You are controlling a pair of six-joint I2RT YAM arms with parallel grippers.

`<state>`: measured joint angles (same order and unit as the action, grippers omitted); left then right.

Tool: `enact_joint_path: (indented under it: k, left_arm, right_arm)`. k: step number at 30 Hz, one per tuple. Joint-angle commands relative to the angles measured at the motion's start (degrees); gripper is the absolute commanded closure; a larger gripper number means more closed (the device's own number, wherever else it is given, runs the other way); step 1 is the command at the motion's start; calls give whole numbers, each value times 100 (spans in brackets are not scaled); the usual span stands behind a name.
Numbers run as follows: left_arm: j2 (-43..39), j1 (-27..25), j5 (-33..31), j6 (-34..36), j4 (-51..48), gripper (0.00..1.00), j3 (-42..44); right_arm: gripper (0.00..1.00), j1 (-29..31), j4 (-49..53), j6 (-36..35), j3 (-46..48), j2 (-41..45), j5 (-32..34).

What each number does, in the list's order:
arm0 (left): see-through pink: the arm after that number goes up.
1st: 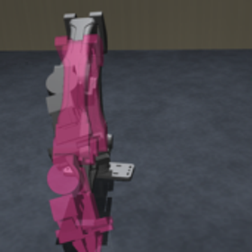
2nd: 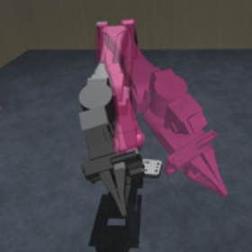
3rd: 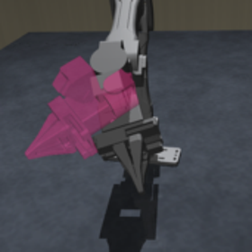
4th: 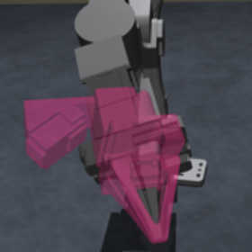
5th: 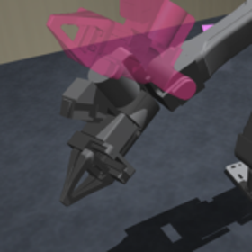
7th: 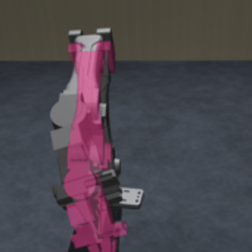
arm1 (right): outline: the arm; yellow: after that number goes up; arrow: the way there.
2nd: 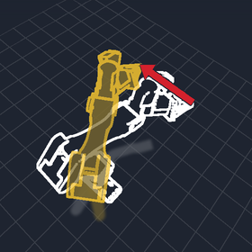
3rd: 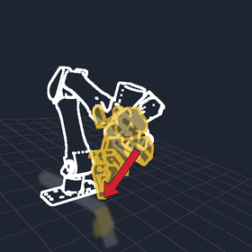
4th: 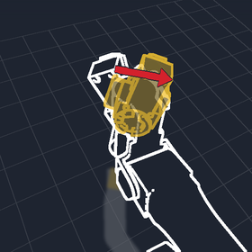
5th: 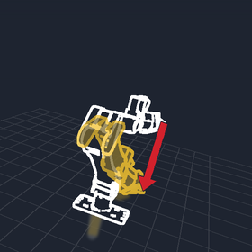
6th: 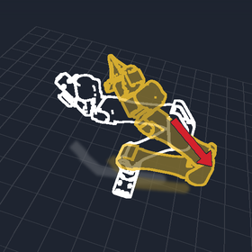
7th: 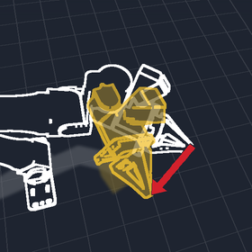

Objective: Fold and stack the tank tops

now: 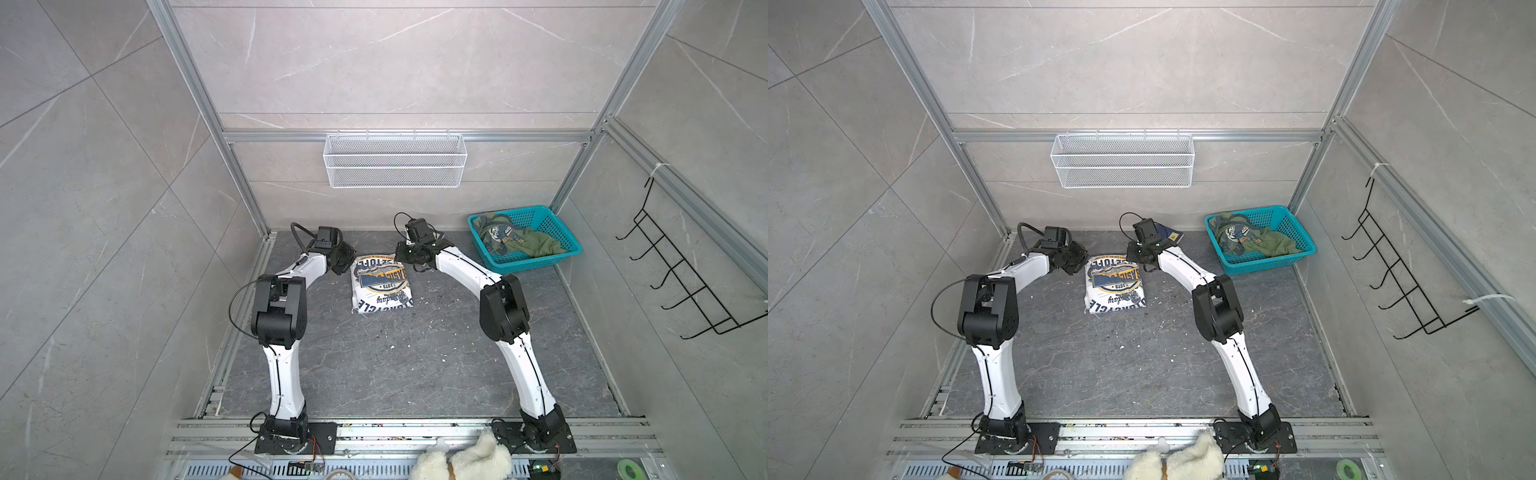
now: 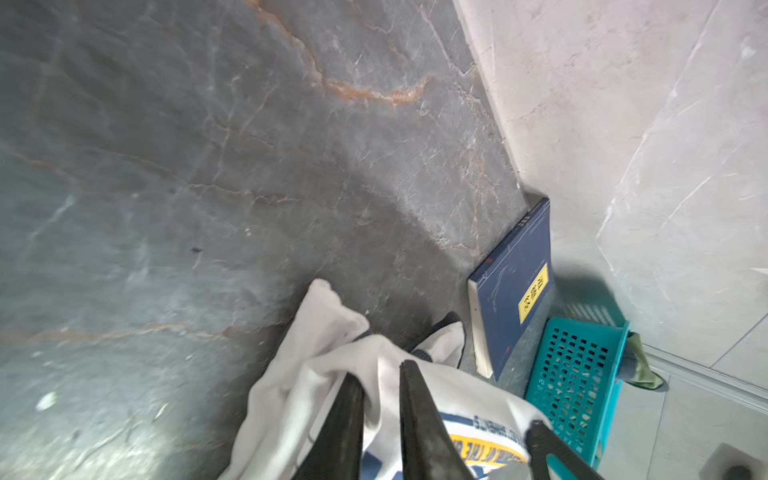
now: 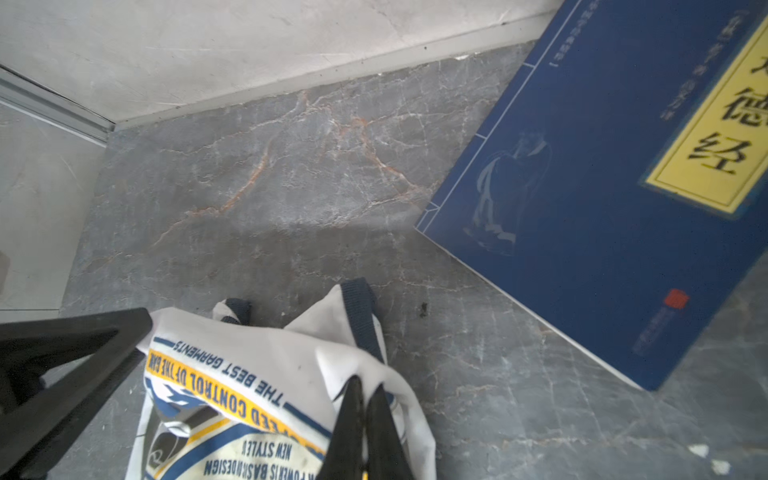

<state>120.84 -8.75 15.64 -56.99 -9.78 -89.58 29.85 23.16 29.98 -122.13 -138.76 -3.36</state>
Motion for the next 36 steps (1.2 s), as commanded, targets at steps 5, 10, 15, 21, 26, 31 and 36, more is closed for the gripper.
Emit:
enact_joint_path:
  k: [5,10,15,21,26,31,36]
  left_arm:
    - [193,67,189,602,-893,50,-939]
    - [-173,67,-419,1367,-2225,27,-1411]
    - [-1252,-100,-876,1585,-2338,29,-122]
    - [-2153,-486,-579,1641,-1793,37,1396]
    - [-2379,-556,-383,1578,-1221,38,2173]
    - [-2443,-529,-186,1384,-491,14,2727]
    - [-2338,-522,167,1210,306,9,3043]
  right_arm:
    - [48,-31,470,-112,-726,-268,203]
    - [37,-23,1039,-319,-991,-88,350]
    - [37,-5,872,-485,197,742,141]
    - [36,-5,-75,-61,2531,2061,-162]
    - [36,-27,-619,240,3553,2338,-624]
    - [31,-11,-1226,433,4117,2343,-1189]
    - [25,30,-1418,483,4215,2229,-1356]
